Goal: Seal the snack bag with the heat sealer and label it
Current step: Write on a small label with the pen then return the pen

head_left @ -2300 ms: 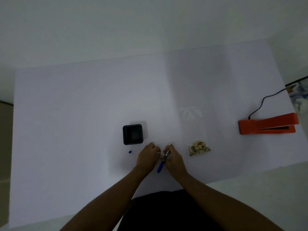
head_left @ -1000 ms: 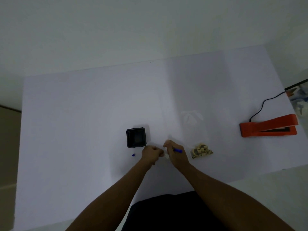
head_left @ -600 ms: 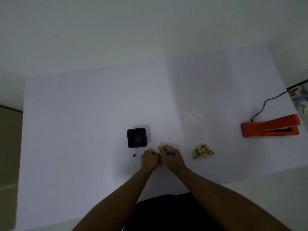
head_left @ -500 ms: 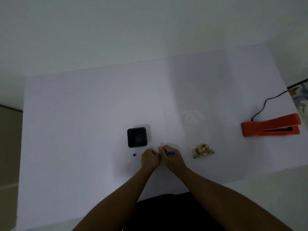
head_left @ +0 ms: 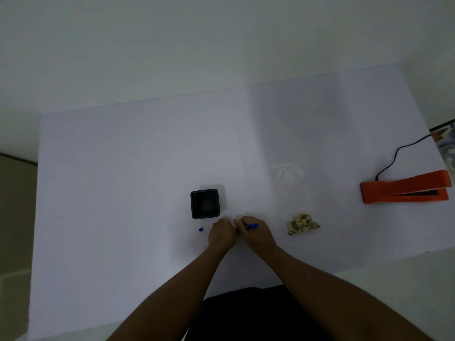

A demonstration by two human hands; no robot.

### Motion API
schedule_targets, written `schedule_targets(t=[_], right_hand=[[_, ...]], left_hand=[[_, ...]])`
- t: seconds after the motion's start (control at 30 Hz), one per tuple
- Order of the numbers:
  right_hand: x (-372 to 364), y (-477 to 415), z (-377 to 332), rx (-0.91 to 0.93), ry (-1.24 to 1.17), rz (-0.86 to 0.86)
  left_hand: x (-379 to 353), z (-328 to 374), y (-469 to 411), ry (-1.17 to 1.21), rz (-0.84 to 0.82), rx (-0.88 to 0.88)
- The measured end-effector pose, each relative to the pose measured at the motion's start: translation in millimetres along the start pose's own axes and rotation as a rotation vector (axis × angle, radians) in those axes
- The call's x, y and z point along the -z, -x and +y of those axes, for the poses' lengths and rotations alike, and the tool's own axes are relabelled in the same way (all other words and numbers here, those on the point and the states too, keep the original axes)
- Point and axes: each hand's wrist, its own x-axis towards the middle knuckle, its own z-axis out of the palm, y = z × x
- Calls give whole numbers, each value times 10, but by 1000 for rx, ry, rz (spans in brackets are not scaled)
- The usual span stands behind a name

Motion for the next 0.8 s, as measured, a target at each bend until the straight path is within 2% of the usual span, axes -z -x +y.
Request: schedule_targets(t=[0.3, 0.8], right_hand=[[-18, -21, -14, 32, 27, -13], [-42, -18, 53, -29, -16, 3]], left_hand=[[-1, 14, -46, -32, -41, 34], [-25, -1, -79, -32, -51, 49]])
